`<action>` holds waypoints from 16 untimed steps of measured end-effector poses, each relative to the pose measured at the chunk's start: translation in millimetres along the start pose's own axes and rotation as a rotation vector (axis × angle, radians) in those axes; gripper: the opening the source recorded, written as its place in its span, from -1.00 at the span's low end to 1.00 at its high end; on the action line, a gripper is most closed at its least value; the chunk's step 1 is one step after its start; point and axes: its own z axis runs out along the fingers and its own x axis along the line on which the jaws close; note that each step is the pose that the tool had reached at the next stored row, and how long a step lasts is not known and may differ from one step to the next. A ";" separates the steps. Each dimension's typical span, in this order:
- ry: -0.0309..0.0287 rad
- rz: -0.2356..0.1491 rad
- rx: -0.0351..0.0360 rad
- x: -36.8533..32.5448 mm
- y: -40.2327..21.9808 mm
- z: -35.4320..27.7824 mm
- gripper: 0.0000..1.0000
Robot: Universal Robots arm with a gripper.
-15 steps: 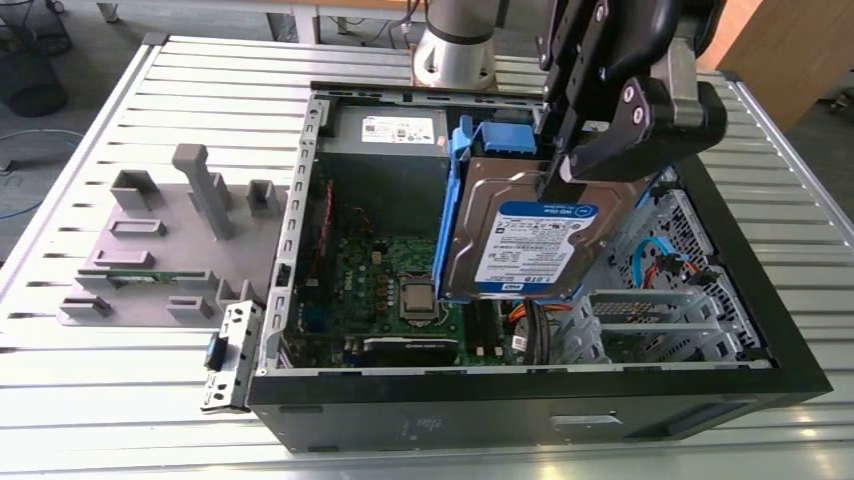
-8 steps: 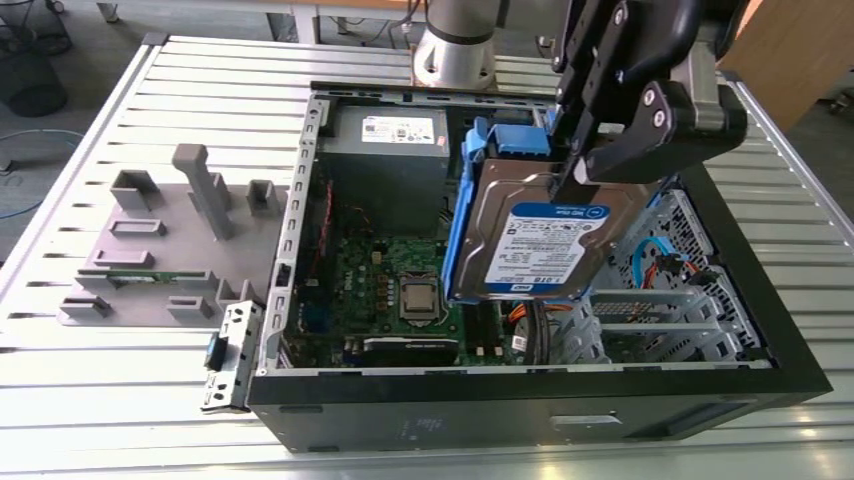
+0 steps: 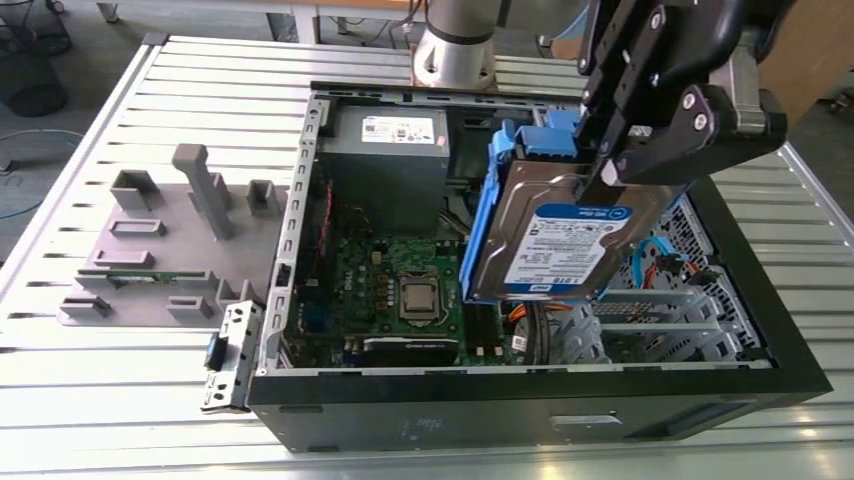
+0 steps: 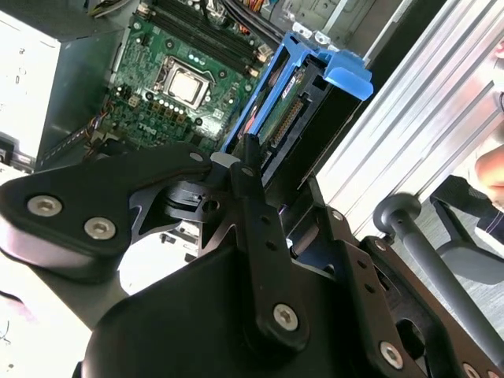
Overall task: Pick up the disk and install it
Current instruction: 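Pick up the disk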
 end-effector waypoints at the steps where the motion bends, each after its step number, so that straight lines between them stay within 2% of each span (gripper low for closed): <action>1: 0.0000 0.000 -0.0001 -0.1 -2.1 0.1 -0.31; 16: 0.0001 0.000 -0.0037 -1.2 -41.1 0.8 -0.31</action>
